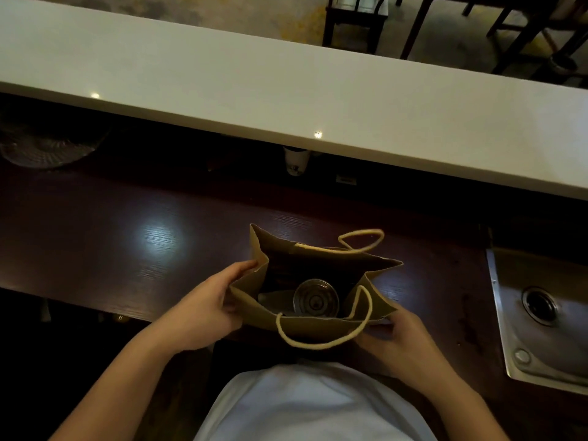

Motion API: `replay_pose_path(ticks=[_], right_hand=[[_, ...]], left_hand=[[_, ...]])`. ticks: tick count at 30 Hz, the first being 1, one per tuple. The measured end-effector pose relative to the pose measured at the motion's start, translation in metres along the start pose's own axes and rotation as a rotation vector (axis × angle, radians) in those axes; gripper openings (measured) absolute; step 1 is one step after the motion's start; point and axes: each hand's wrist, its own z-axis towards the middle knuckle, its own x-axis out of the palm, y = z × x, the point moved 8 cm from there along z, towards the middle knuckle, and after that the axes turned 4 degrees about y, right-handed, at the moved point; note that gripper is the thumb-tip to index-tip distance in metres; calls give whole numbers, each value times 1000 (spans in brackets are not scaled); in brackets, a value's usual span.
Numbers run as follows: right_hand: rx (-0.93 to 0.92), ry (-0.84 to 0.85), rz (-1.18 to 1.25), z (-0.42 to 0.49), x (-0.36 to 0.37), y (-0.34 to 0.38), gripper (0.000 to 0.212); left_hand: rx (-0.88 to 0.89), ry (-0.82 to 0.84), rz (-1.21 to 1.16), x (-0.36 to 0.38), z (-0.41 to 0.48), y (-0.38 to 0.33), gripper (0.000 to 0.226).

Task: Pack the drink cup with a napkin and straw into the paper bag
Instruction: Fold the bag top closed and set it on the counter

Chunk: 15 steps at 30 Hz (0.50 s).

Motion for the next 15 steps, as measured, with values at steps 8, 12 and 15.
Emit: replay_pose_path(ticks=[8, 12, 15], right_hand=[[-18, -28, 34, 2, 3, 7, 37], [-61, -31, 45, 1, 3, 13, 39], [-101, -24, 20, 0, 3, 19, 32]], left_hand=[[11, -10, 37, -6, -4, 9, 62], [51, -24, 21, -9, -7, 2, 50], [70, -18, 22, -7, -8, 0, 48]])
